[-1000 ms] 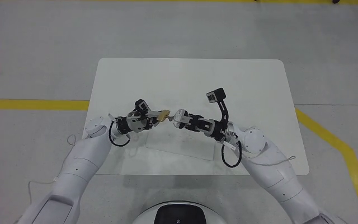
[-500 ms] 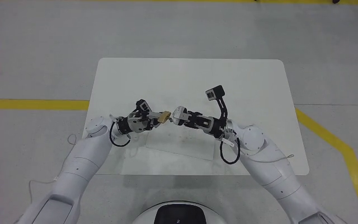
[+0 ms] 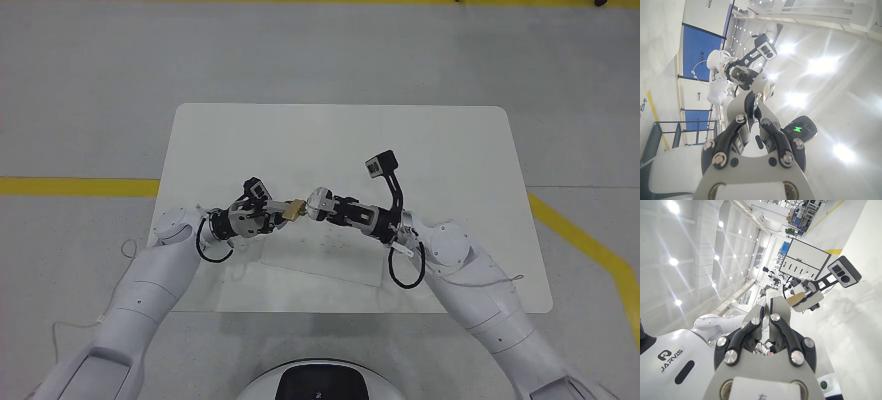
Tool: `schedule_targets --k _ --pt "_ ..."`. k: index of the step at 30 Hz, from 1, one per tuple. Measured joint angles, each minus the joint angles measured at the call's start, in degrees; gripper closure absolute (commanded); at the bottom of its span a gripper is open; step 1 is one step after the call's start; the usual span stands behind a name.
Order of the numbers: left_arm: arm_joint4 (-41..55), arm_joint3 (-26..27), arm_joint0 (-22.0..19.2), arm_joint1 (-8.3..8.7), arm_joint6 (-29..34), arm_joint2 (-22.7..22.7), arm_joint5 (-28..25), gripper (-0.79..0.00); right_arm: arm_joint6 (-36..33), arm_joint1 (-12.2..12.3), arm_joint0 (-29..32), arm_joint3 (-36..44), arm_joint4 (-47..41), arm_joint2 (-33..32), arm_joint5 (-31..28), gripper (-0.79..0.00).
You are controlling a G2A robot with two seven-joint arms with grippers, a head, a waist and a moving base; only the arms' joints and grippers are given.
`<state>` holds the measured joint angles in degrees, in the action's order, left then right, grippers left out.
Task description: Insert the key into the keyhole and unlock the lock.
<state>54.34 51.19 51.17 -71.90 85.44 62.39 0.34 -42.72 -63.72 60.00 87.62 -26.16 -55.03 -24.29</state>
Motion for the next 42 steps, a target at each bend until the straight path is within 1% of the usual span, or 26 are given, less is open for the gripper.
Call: schedule_targets --k 6,7,8,9,11,13,15,16,25,26,29,30,32,33,34,36,39,40,42 --pt "-0.01 0.14 0.12 -0.04 -0.09 0.17 -0.01 0.0 0.83 -0.44 -0.35 -0.48 1.1 0.07 0.24 0.0" --pt "-0.01 0.16 0.13 -0.04 -0.1 0.21 -0.01 0.0 0.86 -0.46 -0.29 -0.42 1.05 -0.11 -0.01 -0.129" --pt "-0.01 0.18 0.15 -0.04 -0.11 0.25 -0.01 0.0 0.88 -0.47 -0.17 -0.31 0.97 -0.36 -0.37 -0.357" --pt "-0.03 0.22 0.17 -0.04 -0.15 0.31 -0.1 0.0 0.9 -0.45 0.12 -0.01 0.78 -0.83 -1.02 -0.785" --pt "-0.37 0.28 0.15 0.0 -0.49 0.52 -0.69 0.0 0.71 -0.37 0.87 0.77 -0.22 -1.71 -2.16 -0.785" --pt "-1.45 0.61 0.1 0.15 -1.47 1.03 -2.64 0.0 0.25 -0.24 1.72 1.44 -1.92 -2.73 -3.04 -0.785" --pt "-3.25 1.32 0.26 0.4 -2.82 1.67 -5.32 0.0 0.17 -0.22 1.79 1.49 -2.08 -2.84 -3.09 -0.785" --pt "-3.58 1.54 0.38 0.45 -3.07 1.81 -5.85 0.0 0.18 -0.23 1.77 1.47 -2.04 -2.82 -3.07 -0.785" --pt "-3.9 1.99 0.65 0.5 -3.41 1.9 -6.22 0.0 0.2 -0.23 1.75 1.45 -1.98 -2.79 -3.04 -0.785" --pt "-4.91 2.84 1.11 0.61 -4.43 2.12 -7.28 0.0 0.21 -0.23 1.76 1.45 -1.98 -2.8 -3.03 -0.785" --pt "-9.61 7.22 4.21 1.53 -9.91 4.71 -14.9 0.0 0.01 -0.18 2.43 0.97 -5.01 -3.94 -1.04 -0.785" --pt "-11.28 9.02 5.77 1.98 -11.97 6.18 -17.98 0.0 -1.1 0.02 2.46 0.13 -8.06 -5.39 -0.05 -0.757" --pt "-13.35 11.73 8.04 2.55 -14.78 8.25 -21.72 0.0 -2.72 0.45 2.68 -0.86 -10.44 -7.5 1.85 -0.671" --pt "-14.71 13.48 9.29 2.85 -16.33 9.31 -23.63 0.0 -3.54 0.79 2.77 -1.09 -9.78 -8.66 4.16 -0.671" --pt "-15.75 14.75 10.04 3.02 -17.23 9.88 -24.73 0.0 -3.77 1.07 2.79 -1.05 -8.16 -9.43 6.27 -0.409" --pt "-18.35 17.34 11.21 3.3 -19.07 10.66 -26.59 0.0 -3.7 1.65 3.09 0.06 -3.52 -10.51 11.78 -0.363" --pt "-22.17 19.84 12.22 3.46 -21.97 10.81 -28.65 0.0 -3.51 2.04 4.46 2.79 0.3 -10.68 17.52 -0.314" --pt "-23.15 20.21 12.45 3.47 -22.85 10.78 -29.21 0.0 -3.58 2.06 4.91 3.45 0.76 -10.45 18.66 -0.314" --pt "-25.47 20.49 12.81 3.5 -24.8 10.58 -30.16 0.0 -3.96 2.01 5.44 4.44 1.19 -9.58 21.12 -0.366"
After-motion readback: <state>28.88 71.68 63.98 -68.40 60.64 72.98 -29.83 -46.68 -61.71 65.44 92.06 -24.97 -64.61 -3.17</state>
